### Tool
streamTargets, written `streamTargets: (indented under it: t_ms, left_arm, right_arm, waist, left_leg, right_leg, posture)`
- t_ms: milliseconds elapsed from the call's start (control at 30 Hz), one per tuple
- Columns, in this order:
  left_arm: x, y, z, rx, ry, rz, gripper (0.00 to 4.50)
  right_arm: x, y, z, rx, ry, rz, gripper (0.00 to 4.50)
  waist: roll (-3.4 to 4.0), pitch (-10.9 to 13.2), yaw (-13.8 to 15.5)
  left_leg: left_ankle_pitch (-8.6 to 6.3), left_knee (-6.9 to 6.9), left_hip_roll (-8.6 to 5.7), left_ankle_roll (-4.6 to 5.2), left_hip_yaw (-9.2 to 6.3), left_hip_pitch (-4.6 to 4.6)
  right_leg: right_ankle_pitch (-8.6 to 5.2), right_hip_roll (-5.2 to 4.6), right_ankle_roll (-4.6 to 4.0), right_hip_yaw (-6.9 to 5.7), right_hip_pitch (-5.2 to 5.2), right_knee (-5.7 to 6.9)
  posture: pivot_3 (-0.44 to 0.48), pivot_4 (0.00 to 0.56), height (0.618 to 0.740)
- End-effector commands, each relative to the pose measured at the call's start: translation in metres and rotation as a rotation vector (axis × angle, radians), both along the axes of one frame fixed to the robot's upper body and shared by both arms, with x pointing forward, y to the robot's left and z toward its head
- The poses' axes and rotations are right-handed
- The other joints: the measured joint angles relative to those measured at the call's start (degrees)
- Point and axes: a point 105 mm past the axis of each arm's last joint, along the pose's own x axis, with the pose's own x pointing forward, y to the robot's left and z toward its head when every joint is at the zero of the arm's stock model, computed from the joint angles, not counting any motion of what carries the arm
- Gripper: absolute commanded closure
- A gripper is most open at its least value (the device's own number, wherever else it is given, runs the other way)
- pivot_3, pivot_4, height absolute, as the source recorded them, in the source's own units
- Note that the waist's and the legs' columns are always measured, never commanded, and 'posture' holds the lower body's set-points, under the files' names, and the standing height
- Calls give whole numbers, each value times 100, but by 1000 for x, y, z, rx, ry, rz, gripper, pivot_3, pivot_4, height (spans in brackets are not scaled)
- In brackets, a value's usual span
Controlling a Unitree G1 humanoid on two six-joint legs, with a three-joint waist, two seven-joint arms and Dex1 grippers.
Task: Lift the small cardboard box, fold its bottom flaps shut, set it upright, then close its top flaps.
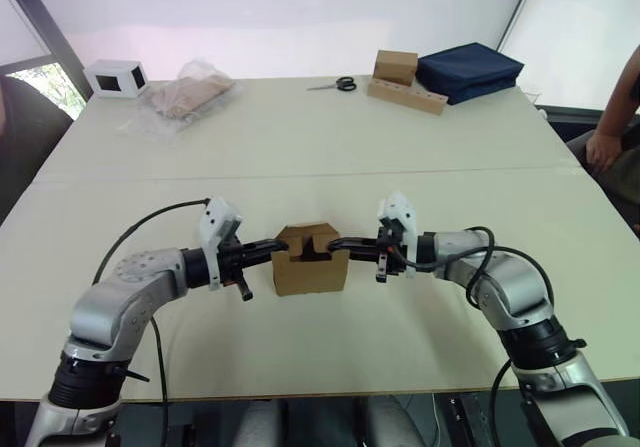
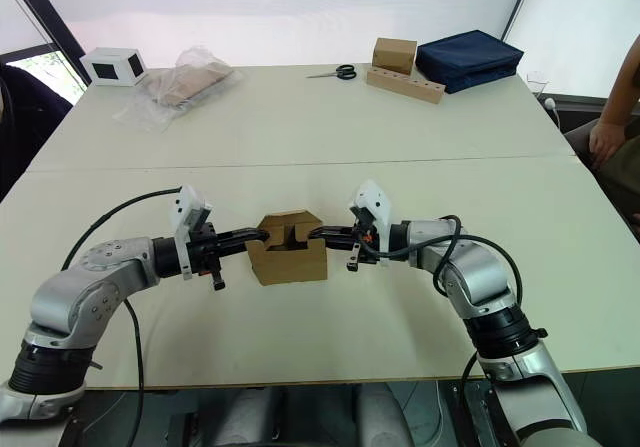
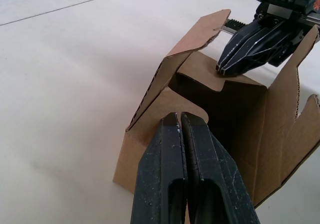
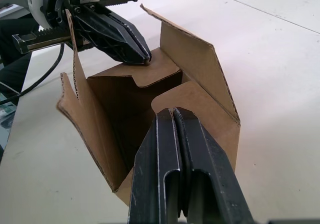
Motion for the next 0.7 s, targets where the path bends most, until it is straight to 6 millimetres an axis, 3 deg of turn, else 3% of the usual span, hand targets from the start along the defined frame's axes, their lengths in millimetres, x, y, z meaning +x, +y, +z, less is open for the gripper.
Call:
streamTargets:
  t_ms: [33, 700]
  left_arm:
    - [-2, 2, -5, 47, -4, -1, 4418]
    - [9, 15, 13, 71, -48, 6, 4418]
  right_arm:
    - [-1, 3, 2, -1, -11, 14, 4500]
    - [0, 1, 14, 20, -21, -1, 4500]
  waist:
    - [0, 0, -3]
    - [3, -2, -3]
  left_leg:
    - [0, 0, 0, 0, 1, 0]
    - [-2, -1, 0, 4, 0, 1]
  right_leg:
    - [0, 0, 0, 0, 0, 0]
    - [0, 1, 0, 0, 1, -1]
  posture:
    - [0, 150, 740]
    - [0, 150, 740]
